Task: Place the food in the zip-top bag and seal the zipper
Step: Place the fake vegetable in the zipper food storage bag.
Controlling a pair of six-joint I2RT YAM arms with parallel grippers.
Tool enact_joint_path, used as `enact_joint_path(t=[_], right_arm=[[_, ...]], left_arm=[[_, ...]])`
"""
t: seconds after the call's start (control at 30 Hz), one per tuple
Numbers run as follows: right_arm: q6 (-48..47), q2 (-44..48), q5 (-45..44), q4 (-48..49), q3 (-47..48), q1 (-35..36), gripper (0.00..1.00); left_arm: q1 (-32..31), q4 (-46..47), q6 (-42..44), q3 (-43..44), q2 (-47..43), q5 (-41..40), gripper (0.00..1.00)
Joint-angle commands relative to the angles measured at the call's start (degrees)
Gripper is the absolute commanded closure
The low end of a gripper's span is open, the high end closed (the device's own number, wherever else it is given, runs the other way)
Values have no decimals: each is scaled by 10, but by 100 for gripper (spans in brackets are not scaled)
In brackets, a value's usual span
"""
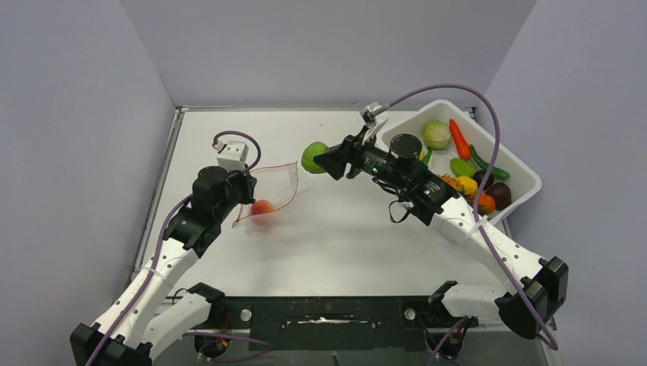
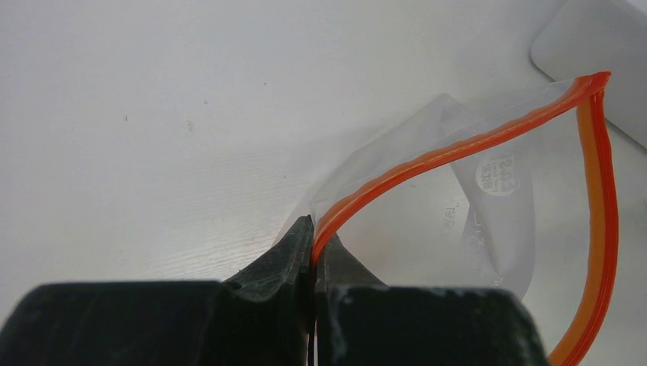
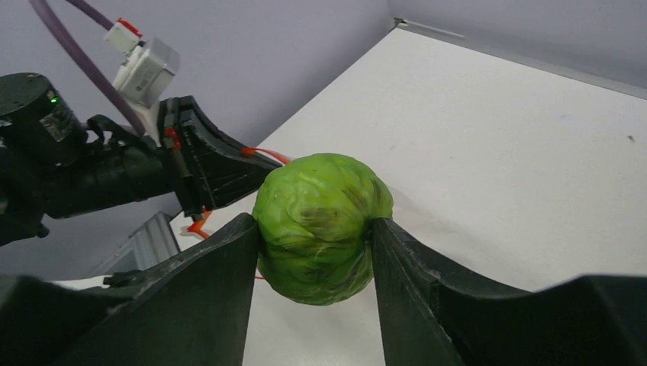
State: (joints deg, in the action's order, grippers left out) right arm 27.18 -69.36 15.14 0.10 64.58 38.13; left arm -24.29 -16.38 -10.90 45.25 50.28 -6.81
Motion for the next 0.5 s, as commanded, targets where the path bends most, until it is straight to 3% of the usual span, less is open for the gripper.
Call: enact_joint_path(t=[0.0, 0.47], right_arm=[[34, -20, 17, 94, 12, 36, 69], [36, -97, 15, 116, 47, 90, 68]], left_arm=[[1, 40, 0, 7, -5, 5, 100], [2, 41, 0, 6, -4, 6, 100]])
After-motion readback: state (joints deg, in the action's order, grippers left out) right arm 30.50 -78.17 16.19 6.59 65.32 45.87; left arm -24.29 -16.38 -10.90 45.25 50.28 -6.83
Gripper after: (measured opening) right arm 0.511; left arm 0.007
